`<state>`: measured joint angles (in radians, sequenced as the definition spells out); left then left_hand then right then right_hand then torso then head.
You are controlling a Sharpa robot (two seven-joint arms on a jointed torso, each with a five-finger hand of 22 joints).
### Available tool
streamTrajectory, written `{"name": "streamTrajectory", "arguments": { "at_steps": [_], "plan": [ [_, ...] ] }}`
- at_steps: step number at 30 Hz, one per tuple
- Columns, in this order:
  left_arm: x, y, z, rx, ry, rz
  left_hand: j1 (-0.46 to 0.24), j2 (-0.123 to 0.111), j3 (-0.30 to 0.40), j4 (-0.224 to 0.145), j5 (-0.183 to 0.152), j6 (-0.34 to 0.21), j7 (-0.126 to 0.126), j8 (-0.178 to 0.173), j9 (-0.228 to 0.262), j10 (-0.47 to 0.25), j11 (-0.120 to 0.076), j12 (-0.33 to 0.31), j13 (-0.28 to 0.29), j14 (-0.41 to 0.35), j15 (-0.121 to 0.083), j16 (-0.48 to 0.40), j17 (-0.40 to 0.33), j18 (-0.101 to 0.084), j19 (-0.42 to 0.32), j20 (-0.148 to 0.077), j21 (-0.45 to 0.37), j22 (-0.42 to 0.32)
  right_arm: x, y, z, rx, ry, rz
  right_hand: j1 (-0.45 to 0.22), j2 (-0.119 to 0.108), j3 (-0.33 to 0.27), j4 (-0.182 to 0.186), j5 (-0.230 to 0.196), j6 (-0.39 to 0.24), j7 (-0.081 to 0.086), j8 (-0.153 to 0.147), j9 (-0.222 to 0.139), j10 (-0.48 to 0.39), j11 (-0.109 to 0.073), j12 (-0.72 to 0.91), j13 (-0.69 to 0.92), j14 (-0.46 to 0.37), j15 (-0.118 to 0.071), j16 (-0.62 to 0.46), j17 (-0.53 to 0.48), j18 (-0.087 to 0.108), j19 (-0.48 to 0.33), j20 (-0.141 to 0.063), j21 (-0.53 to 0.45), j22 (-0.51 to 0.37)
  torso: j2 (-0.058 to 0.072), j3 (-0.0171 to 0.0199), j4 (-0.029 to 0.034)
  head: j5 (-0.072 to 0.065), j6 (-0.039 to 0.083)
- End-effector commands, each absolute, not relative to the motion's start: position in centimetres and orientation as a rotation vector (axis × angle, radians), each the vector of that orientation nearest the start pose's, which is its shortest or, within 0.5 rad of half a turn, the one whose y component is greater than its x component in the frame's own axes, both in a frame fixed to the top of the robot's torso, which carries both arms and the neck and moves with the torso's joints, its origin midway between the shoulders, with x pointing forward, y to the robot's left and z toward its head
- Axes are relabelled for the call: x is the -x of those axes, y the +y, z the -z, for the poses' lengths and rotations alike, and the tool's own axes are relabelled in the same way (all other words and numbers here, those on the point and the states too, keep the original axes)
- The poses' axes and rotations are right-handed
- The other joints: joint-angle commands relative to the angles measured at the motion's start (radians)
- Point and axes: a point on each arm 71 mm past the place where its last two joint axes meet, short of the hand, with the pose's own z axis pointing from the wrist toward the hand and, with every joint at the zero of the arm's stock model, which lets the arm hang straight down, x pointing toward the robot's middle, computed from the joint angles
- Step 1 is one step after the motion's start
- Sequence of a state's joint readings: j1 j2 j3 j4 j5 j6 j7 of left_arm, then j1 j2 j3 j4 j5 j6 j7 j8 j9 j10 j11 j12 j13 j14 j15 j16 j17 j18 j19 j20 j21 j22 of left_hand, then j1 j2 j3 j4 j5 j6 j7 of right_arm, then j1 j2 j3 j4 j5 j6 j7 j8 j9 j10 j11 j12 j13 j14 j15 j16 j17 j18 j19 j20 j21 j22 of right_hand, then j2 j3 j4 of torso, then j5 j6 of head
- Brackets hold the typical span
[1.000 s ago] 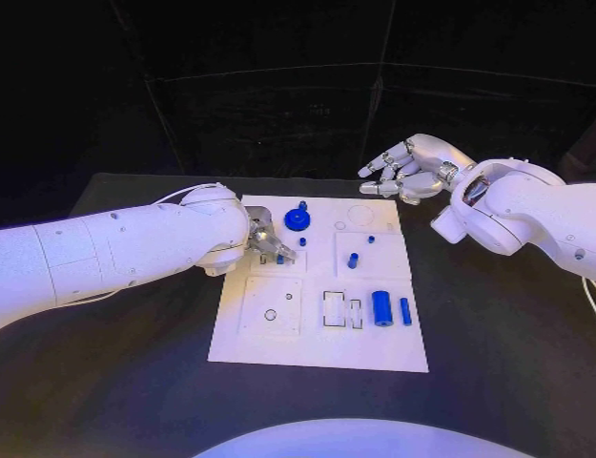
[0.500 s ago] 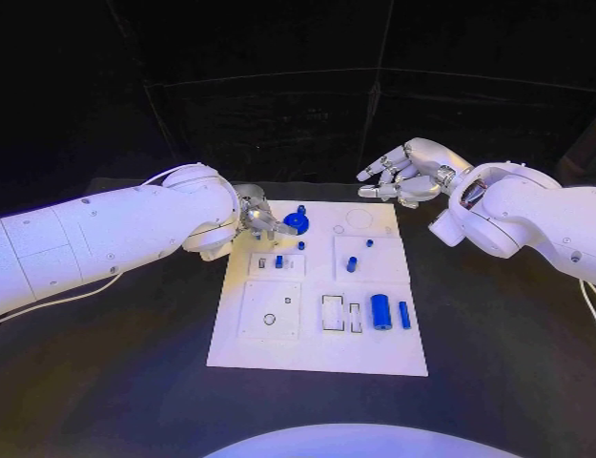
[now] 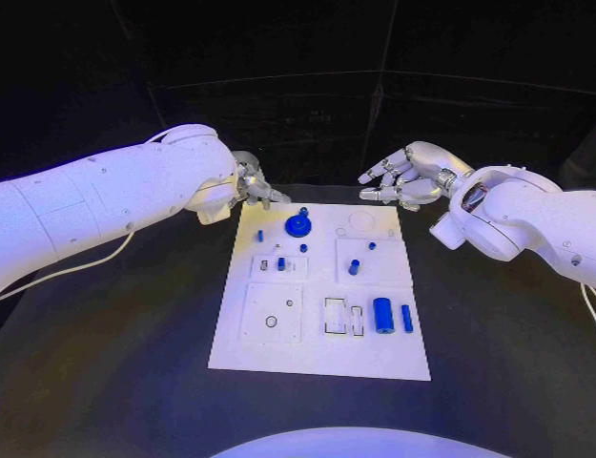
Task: Assemble the parts on the task board
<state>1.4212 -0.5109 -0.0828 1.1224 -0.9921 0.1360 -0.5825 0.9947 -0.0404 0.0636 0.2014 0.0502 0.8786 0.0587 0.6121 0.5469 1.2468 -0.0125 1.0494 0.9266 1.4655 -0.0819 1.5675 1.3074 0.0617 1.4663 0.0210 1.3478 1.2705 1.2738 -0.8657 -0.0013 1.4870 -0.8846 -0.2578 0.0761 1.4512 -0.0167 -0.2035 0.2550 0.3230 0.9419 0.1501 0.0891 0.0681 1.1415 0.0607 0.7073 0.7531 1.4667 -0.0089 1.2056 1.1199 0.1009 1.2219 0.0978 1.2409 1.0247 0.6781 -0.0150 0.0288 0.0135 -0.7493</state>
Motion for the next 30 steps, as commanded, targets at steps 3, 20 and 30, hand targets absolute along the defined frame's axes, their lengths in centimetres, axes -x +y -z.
{"name": "streamTrajectory", "arguments": {
  "at_steps": [3,20,30],
  "plan": [
    [-58.2,17.5,15.7,0.196,2.287,0.211,0.010,0.005,-0.009,0.000,0.000,0.002,0.002,-0.003,-0.003,-0.003,0.000,0.000,0.001,0.105,0.005,0.003,0.263,0.003,0.008,0.008,-0.002,0.001,-50.8,-21.7,13.6,-0.270,1.659,-1.037,-0.008,0.004,-0.005,0.000,-0.007,-0.002,-0.002,0.004,0.001,0.001,-0.001,-0.004,-0.001,0.002,-0.006,-0.004,0.001,0.016,-0.006,-0.002,-0.005,-0.001,0.001,-0.0008,-0.0005,0.004,0.001],
    [-59.3,18.4,16.3,0.205,2.309,0.152,0.015,0.015,-0.026,0.007,0.000,0.014,-0.001,0.000,-0.007,0.003,-0.002,0.010,0.008,0.105,0.004,0.003,0.263,0.001,0.012,0.008,0.004,0.010,-50.9,-21.6,13.7,-0.268,1.660,-1.039,-0.008,0.004,-0.005,0.000,-0.006,-0.002,-0.002,0.004,0.001,0.001,-0.001,-0.003,-0.002,0.002,-0.006,-0.004,0.001,0.016,-0.006,-0.002,-0.005,-0.001,-0.002,0.0003,0.0014,0.006,0.001],
    [-59.3,18.1,18.1,0.204,2.356,0.134,0.015,0.015,-0.027,0.007,0.000,0.014,-0.001,0.000,-0.007,0.003,-0.002,0.010,0.008,0.105,0.004,0.003,0.263,0.001,0.013,0.008,0.007,0.013,-50.9,-21.4,13.7,-0.265,1.661,-1.043,-0.007,0.006,-0.005,0.000,-0.005,-0.002,-0.002,0.004,0.001,0.001,-0.001,-0.003,-0.002,0.002,-0.006,-0.004,0.002,0.016,-0.006,-0.001,-0.005,0.000,-0.001,0.0002,0.0004,0.009,0.001]
  ]
}}
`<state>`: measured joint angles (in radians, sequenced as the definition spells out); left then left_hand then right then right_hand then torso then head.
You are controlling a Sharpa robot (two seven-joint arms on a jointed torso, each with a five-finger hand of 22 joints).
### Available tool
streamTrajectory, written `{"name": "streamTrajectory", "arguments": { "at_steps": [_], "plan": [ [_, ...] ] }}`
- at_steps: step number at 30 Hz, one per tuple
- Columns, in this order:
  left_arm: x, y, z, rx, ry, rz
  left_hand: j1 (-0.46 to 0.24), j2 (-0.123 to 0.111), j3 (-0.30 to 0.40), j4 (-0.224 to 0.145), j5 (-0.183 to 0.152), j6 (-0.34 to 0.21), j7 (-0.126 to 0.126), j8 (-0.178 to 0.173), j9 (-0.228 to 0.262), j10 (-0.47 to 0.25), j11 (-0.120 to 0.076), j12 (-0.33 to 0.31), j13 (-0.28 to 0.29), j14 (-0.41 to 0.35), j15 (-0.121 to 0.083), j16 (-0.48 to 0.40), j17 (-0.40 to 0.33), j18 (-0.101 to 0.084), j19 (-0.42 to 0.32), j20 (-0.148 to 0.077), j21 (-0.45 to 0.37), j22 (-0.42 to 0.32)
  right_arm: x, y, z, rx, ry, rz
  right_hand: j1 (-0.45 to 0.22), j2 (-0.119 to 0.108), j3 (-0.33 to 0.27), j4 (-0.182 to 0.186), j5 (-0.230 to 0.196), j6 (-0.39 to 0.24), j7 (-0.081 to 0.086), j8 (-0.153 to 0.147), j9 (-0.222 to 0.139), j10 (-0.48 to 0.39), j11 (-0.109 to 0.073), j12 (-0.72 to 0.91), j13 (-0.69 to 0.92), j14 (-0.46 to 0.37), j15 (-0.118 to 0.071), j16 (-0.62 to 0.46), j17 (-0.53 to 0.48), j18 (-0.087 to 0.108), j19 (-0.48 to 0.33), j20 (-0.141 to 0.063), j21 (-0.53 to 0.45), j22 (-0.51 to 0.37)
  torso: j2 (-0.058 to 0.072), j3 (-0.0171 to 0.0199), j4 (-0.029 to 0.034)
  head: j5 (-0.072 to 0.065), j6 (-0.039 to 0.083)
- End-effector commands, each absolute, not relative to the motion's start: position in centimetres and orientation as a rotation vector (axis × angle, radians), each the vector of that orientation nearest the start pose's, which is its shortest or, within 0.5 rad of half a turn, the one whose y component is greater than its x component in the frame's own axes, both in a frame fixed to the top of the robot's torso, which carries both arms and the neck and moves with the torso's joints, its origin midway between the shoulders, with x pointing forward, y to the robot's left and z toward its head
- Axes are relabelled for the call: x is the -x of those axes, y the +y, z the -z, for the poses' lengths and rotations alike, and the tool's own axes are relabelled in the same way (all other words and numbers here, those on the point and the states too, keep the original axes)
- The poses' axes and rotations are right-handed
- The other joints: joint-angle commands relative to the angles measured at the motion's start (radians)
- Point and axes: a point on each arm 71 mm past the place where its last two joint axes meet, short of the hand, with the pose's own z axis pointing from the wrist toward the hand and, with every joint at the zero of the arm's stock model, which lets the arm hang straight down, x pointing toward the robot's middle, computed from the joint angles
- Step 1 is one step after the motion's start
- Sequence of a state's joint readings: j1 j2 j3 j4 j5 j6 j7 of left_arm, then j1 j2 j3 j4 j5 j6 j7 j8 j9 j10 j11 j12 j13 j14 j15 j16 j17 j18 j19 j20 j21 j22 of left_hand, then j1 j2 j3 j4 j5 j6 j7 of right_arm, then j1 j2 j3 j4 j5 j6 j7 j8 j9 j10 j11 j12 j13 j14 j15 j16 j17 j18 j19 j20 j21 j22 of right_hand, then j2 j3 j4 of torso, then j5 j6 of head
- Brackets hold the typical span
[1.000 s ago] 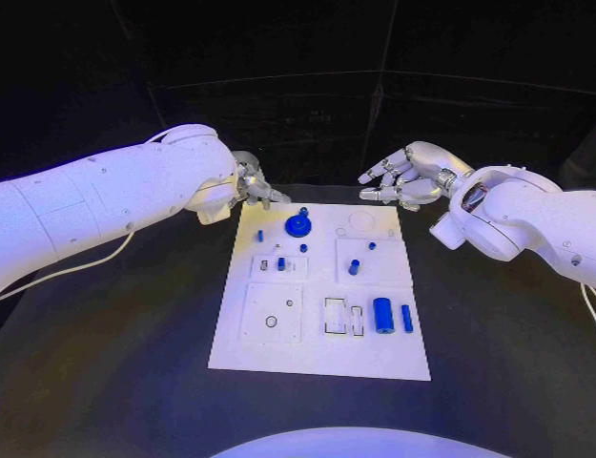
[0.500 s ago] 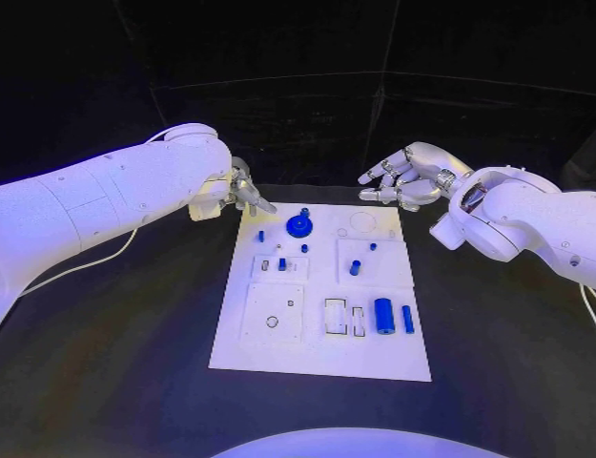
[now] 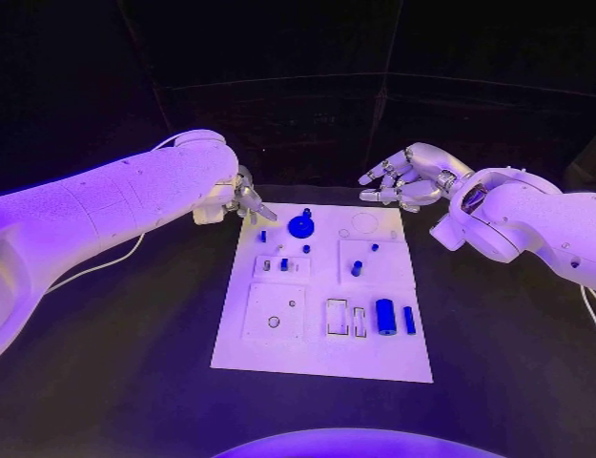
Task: Assemble the parts on the task board
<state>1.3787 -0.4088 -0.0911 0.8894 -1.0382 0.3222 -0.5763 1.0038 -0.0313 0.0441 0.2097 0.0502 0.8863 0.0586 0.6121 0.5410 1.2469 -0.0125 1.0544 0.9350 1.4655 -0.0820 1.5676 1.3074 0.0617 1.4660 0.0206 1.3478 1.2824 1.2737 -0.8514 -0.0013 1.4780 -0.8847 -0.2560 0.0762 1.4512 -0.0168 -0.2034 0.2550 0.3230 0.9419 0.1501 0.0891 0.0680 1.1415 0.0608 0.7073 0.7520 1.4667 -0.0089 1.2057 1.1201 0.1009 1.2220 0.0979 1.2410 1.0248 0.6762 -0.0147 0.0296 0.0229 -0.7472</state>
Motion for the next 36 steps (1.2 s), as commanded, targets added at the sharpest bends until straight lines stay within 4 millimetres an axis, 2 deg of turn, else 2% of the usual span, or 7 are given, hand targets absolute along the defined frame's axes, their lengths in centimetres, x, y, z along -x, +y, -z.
{"name": "streamTrajectory", "arguments": {
  "at_steps": [1,14,36],
  "plan": [
    [-59.2,18.1,18.3,0.202,2.361,0.133,0.006,0.006,-0.007,-0.001,0.000,0.006,-0.001,0.000,-0.001,0.003,-0.002,0.005,0.000,0.105,0.004,0.003,0.263,0.001,0.013,0.008,0.007,0.001,-50.9,-21.3,13.7,-0.265,1.661,-1.043,-0.007,0.006,-0.005,0.000,-0.005,-0.002,-0.002,0.004,0.001,0.001,-0.001,-0.003,-0.001,0.002,-0.006,-0.004,0.001,0.016,-0.006,-0.002,-0.005,-0.001,0.000,0.0001,0.0001,-0.001,-0.001],
    [-58.9,17.8,19.5,0.195,2.382,0.139,0.011,0.010,-0.010,-0.002,0.000,0.007,-0.001,-0.001,-0.003,0.003,-0.002,0.005,0.000,0.105,0.004,0.003,0.263,0.000,0.014,0.008,0.009,0.004,-51.0,-21.3,13.7,-0.264,1.661,-1.045,-0.005,0.007,-0.005,0.000,-0.004,-0.002,-0.002,0.004,0.001,0.001,-0.001,-0.003,-0.001,0.002,-0.006,-0.005,0.001,0.016,-0.006,-0.002,-0.006,-0.001,0.000,0.0007,0.0000,-0.002,-0.003],
    [-59.0,17.5,19.8,0.195,2.382,0.149,0.094,0.056,-0.014,-0.039,0.000,0.010,0.001,-0.009,-0.019,-0.004,-0.001,0.002,-0.009,0.105,0.005,0.003,0.263,0.000,0.013,0.009,0.007,0.006,-51.0,-21.1,13.7,-0.262,1.663,-1.047,-0.003,0.009,-0.005,-0.001,-0.002,-0.002,-0.002,0.005,0.001,0.001,-0.001,-0.003,-0.002,0.002,-0.006,-0.005,0.002,0.016,-0.006,-0.002,-0.006,-0.001,0.000,0.0012,-0.0001,-0.003,-0.005]
  ]
}}
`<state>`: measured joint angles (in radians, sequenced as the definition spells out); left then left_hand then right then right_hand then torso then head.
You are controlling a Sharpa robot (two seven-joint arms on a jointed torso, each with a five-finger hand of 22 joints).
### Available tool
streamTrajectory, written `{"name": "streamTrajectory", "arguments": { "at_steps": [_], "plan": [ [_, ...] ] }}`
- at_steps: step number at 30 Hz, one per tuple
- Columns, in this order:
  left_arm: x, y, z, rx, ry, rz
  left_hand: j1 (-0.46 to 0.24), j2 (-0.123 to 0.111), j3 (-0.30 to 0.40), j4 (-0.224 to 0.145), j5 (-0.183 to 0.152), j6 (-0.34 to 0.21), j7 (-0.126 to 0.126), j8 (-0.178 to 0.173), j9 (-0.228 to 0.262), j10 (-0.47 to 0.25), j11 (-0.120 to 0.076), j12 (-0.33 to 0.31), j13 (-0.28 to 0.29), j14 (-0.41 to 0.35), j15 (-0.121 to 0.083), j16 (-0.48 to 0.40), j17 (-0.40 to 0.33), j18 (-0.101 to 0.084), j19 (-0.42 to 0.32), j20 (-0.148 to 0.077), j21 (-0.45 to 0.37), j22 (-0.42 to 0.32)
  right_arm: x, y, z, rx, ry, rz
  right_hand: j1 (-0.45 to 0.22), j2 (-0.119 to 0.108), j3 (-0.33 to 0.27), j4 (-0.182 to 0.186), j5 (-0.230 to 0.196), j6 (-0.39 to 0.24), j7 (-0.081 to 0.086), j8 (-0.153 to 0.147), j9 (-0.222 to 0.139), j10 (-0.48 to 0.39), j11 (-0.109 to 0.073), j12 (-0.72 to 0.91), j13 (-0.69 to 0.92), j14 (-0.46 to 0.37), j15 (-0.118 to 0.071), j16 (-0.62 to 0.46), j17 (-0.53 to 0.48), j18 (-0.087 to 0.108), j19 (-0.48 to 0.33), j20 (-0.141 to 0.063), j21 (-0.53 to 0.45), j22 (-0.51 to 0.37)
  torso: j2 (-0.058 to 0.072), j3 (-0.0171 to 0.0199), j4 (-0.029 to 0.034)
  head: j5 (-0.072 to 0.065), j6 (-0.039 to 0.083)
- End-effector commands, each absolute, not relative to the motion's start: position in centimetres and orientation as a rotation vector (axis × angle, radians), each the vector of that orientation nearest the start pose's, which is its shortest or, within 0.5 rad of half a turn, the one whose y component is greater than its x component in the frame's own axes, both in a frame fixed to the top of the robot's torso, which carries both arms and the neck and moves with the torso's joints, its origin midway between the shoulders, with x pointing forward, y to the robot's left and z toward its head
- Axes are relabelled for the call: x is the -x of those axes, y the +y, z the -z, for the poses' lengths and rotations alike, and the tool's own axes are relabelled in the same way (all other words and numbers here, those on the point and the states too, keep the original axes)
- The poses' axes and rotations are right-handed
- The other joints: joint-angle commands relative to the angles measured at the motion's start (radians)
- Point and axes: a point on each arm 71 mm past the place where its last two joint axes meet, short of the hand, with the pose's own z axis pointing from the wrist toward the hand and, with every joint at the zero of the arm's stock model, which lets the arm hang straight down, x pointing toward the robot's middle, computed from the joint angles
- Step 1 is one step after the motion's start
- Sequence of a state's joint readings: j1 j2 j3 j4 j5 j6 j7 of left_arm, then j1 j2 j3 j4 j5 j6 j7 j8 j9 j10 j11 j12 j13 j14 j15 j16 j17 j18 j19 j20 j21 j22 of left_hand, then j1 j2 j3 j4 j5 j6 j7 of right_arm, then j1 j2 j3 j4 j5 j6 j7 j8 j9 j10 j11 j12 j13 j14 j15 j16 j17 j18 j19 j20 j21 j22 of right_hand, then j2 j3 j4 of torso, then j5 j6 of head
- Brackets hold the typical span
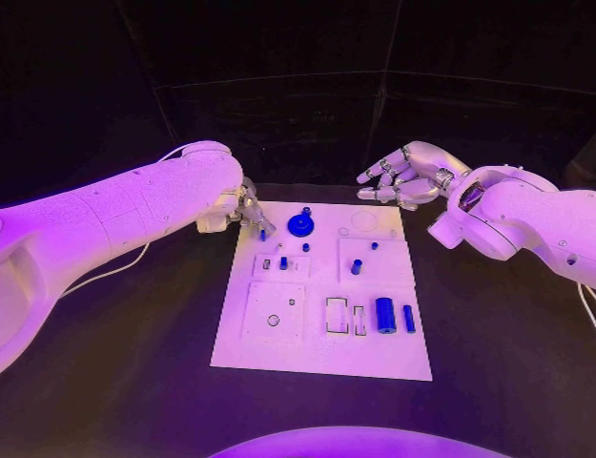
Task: Assemble the parts on the task board
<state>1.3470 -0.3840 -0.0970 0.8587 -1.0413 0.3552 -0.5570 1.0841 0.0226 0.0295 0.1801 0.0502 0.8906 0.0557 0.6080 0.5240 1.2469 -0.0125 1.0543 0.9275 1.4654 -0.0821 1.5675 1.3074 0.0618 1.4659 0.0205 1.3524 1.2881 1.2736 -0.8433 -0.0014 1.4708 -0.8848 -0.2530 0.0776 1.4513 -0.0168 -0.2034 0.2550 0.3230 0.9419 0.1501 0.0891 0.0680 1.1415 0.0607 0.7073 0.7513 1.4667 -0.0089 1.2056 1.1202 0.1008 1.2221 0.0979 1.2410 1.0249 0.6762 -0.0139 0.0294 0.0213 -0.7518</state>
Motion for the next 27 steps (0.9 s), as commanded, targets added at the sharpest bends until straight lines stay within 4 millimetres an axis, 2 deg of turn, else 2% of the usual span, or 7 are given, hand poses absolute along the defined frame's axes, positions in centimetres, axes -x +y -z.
{"name": "streamTrajectory", "arguments": {
  "at_steps": [1,10,16,20,23,24,27],
  "plan": [
    [-58.97,17.50,19.82,0.194,2.383,0.149,0.018,0.004,0.001,-0.012,0.000,0.005,0.004,-0.005,-0.003,-0.004,0.000,0.002,-0.002,0.105,0.005,0.003,0.263,0.000,0.013,0.009,0.002,0.000,-51.01,-21.15,13.74,-0.262,1.663,-1.047,-0.003,0.009,-0.005,-0.001,-0.002,-0.002,-0.002,0.005,0.001,0.001,-0.001,-0.003,-0.001,0.002,-0.006,-0.005,0.001,0.016,-0.006,-0.002,-0.006,-0.001,0.000,0.0004,0.0001,-0.002,-0.001],
    [-58.92,17.37,19.89,0.186,2.389,0.152,0.036,0.010,0.004,-0.025,0.000,0.006,0.005,-0.007,-0.007,-0.005,0.000,0.002,-0.004,0.105,0.005,0.003,0.263,0.001,0.013,0.010,0.000,-0.001,-50.98,-21.14,13.74,-0.261,1.664,-1.048,-0.003,0.009,-0.005,-0.001,-0.002,-0.002,-0.002,0.005,0.001,0.001,-0.001,-0.003,-0.001,0.002,-0.006,-0.005,0.001,0.016,-0.006,-0.002,-0.006,-0.001,0.000,-0.0001,0.0002,-0.003,-0.002],
    [-58.93,17.22,19.89,0.189,2.385,0.170,0.069,0.033,0.022,-0.046,0.000,0.009,0.003,-0.009,-0.011,-0.005,-0.002,0.002,-0.005,0.105,0.005,0.003,0.263,0.001,0.013,0.009,0.000,0.000,-50.97,-21.09,13.73,-0.260,1.664,-1.049,-0.003,0.009,-0.005,-0.001,-0.002,-0.002,-0.002,0.005,0.001,0.001,-0.001,-0.003,-0.001,0.002,-0.006,-0.005,0.001,0.016,-0.006,-0.002,-0.006,-0.001,0.000,-0.0002,0.0006,-0.004,-0.003],
    [-58.94,17.19,19.88,0.197,2.384,0.188,0.156,0.080,0.090,-0.103,0.000,0.004,-0.006,-0.016,-0.019,-0.008,-0.010,-0.001,-0.007,0.105,-0.002,0.003,0.263,0.001,0.013,0.004,0.000,0.002,-50.97,-21.06,13.73,-0.260,1.664,-1.050,-0.003,0.009,-0.005,-0.001,-0.002,-0.002,-0.002,0.005,0.001,0.001,-0.001,-0.003,-0.001,0.002,-0.006,-0.005,0.001,0.016,-0.006,-0.002,-0.006,-0.001,0.000,-0.0002,0.0006,-0.005,-0.004],
    [-58.94,17.15,19.86,0.199,2.380,0.202,0.210,0.098,0.161,-0.155,0.000,-0.002,-0.006,-0.024,-0.026,-0.011,-0.011,-0.008,-0.011,0.105,-0.005,0.003,0.263,0.001,0.012,0.000,-0.002,0.002,-50.97,-21.06,13.73,-0.260,1.664,-1.050,-0.003,0.009,-0.005,-0.001,-0.002,-0.002,-0.002,0.005,0.001,0.001,-0.001,-0.003,-0.001,0.002,-0.006,-0.005,0.001,0.016,-0.006,-0.002,-0.006,-0.001,0.000,-0.0001,0.0006,-0.004,-0.005],
    [-58.94,17.13,19.85,0.199,2.378,0.208,0.218,0.098,0.191,-0.171,0.001,-0.004,-0.003,-0.025,-0.028,-0.011,-0.009,-0.011,-0.013,0.105,-0.004,0.003,0.263,0.001,0.012,0.000,-0.002,0.002,-50.97,-21.05,13.73,-0.259,1.664,-1.051,-0.003,0.009,-0.005,-0.001,-0.002,-0.002,-0.002,0.005,0.001,0.001,-0.001,-0.003,-0.001,0.002,-0.006,-0.005,0.001,0.016,-0.006,-0.002,-0.006,-0.001,0.000,-0.0002,0.0006,-0.004,-0.005],
    [-58.92,17.08,19.81,0.200,2.370,0.221,0.194,0.077,0.279,-0.201,-0.002,-0.002,0.000,-0.023,-0.031,-0.004,-0.007,-0.015,-0.018,0.105,0.002,0.003,0.263,0.001,0.012,0.004,-0.003,0.004,-50.97,-21.05,13.73,-0.259,1.664,-1.051,-0.003,0.009,-0.005,-0.001,-0.002,-0.002,-0.002,0.005,0.001,0.001,-0.001,-0.003,-0.001,0.002,-0.006,-0.005,0.001,0.016,-0.006,-0.002,-0.006,-0.001,0.000,-0.0003,0.0007,-0.004,-0.005]
  ]
}}
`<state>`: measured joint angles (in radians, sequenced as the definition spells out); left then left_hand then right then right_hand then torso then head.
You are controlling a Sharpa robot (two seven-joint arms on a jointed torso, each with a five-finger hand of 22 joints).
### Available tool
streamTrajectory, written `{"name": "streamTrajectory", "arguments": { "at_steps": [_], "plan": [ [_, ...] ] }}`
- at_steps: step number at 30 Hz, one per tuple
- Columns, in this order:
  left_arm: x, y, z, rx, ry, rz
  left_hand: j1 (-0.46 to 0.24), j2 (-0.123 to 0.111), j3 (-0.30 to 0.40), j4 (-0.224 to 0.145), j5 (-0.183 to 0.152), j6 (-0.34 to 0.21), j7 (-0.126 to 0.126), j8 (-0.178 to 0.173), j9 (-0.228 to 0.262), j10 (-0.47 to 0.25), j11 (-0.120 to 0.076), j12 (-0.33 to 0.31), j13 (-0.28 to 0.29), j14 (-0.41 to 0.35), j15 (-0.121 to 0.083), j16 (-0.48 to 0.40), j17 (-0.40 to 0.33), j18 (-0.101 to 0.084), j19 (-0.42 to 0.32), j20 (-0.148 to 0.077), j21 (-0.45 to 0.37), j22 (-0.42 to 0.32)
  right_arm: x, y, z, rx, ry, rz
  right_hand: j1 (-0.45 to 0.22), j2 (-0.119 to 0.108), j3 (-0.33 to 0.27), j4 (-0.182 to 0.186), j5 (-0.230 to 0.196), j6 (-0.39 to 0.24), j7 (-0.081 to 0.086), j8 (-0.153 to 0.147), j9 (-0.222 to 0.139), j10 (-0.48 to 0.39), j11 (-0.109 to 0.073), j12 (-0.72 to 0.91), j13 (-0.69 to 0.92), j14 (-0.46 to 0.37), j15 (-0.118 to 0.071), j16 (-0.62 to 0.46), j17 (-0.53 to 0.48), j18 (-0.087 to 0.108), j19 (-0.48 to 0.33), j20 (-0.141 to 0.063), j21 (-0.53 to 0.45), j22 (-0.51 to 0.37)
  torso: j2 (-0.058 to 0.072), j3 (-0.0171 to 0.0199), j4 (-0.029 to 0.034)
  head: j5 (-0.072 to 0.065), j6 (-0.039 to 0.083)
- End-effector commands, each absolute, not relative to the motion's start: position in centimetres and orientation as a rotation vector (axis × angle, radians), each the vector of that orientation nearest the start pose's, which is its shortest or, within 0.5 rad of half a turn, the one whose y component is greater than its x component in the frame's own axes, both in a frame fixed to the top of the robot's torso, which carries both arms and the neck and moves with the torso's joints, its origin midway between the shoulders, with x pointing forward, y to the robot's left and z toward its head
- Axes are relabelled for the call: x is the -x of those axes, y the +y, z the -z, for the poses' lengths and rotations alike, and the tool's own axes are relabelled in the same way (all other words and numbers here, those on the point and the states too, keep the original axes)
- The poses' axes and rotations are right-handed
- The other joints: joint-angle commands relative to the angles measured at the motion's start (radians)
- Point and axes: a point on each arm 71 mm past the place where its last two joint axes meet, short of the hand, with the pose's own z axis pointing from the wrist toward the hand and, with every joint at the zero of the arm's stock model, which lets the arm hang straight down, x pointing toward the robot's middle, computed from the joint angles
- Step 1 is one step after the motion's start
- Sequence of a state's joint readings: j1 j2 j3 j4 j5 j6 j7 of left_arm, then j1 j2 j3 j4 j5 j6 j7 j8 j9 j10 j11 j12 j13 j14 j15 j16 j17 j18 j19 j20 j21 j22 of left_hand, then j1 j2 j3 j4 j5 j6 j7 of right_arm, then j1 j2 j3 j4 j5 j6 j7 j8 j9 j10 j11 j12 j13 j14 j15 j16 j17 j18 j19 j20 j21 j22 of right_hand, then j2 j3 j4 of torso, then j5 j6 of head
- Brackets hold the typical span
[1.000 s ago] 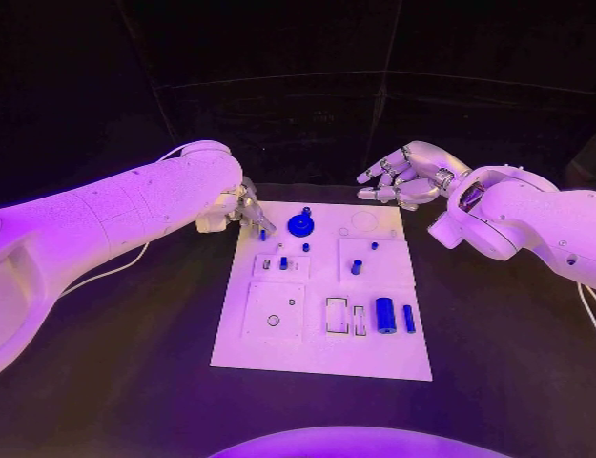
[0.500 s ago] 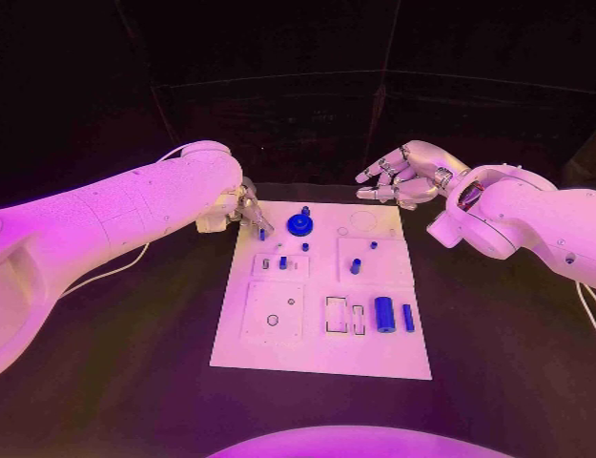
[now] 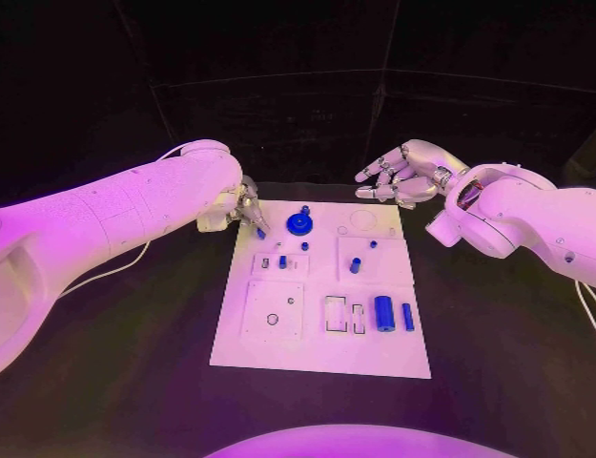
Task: Assemble the parts on the task board
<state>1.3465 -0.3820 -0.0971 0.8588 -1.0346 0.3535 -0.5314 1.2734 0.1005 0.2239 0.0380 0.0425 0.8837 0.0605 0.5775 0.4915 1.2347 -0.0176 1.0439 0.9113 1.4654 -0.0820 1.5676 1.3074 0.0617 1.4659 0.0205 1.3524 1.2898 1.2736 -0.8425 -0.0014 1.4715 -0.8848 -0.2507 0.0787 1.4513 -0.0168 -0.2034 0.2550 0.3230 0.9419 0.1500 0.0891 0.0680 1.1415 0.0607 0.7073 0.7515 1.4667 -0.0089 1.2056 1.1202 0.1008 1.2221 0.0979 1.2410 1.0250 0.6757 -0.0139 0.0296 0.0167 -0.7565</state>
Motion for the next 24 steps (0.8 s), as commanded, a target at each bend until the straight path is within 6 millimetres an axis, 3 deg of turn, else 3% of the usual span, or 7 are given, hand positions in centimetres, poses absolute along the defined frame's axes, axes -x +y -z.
{"name": "streamTrajectory", "arguments": {
  "at_steps": [1,11,15,24],
  "plan": [
    [-58.9,17.1,19.8,0.201,2.366,0.226,0.002,-0.005,0.096,-0.064,0.007,0.005,-0.005,0.008,0.002,0.010,-0.002,-0.003,-0.001,0.105,0.001,0.003,0.263,0.001,0.012,0.005,-0.003,0.002,-51.0,-21.1,13.7,-0.259,1.664,-1.051,-0.003,0.009,-0.005,-0.001,-0.002,-0.002,-0.002,0.005,0.001,0.001,-0.001,-0.003,-0.001,0.002,-0.006,-0.005,0.001,0.016,-0.006,-0.002,-0.006,-0.001,0.000,-0.0003,0.0008,0.000,0.000],
    [-58.3,17.7,19.4,0.250,2.310,0.287,-0.059,-0.053,0.238,-0.102,0.007,0.010,-0.007,0.024,0.006,0.029,-0.003,0.004,0.003,0.105,0.001,0.003,0.263,0.001,0.014,0.005,-0.005,0.005,-50.9,-21.2,13.7,-0.261,1.663,-1.048,-0.003,0.009,-0.005,-0.001,-0.002,-0.002,-0.002,0.005,0.001,0.001,-0.001,-0.003,-0.001,0.002,-0.006,-0.005,0.001,0.016,-0.006,-0.002,-0.006,-0.001,-0.003,0.0005,0.0032,0.002,0.001],
    [-57.3,18.0,18.9,0.266,2.275,0.331,-0.090,-0.075,0.299,-0.114,0.009,0.013,-0.006,0.034,0.009,0.038,-0.004,0.008,0.006,0.105,-0.001,0.003,0.263,0.000,0.015,0.005,-0.005,0.007,-50.9,-21.4,13.7,-0.263,1.663,-1.045,-0.003,0.009,-0.005,-0.001,-0.002,-0.002,-0.002,0.005,0.001,0.001,-0.001,-0.003,-0.001,0.002,-0.006,-0.005,0.001,0.016,-0.006,-0.002,-0.006,-0.001,-0.007,0.0014,0.0087,0.000,-0.003],
    [-55.2,17.9,18.3,0.255,2.211,0.412,-0.110,-0.105,0.363,-0.133,0.010,0.017,-0.010,0.046,0.013,0.049,-0.006,0.012,0.009,0.105,-0.002,0.003,0.263,0.000,0.017,0.003,-0.003,0.012,-51.0,-21.5,13.7,-0.265,1.663,-1.041,0.000,0.011,-0.005,-0.002,0.001,-0.002,-0.003,0.005,0.001,0.001,-0.002,-0.002,-0.003,0.003,-0.006,-0.005,0.002,0.016,-0.005,-0.002,-0.007,-0.001,-0.012,0.0017,0.0157,0.001,-0.009]
  ]
}}
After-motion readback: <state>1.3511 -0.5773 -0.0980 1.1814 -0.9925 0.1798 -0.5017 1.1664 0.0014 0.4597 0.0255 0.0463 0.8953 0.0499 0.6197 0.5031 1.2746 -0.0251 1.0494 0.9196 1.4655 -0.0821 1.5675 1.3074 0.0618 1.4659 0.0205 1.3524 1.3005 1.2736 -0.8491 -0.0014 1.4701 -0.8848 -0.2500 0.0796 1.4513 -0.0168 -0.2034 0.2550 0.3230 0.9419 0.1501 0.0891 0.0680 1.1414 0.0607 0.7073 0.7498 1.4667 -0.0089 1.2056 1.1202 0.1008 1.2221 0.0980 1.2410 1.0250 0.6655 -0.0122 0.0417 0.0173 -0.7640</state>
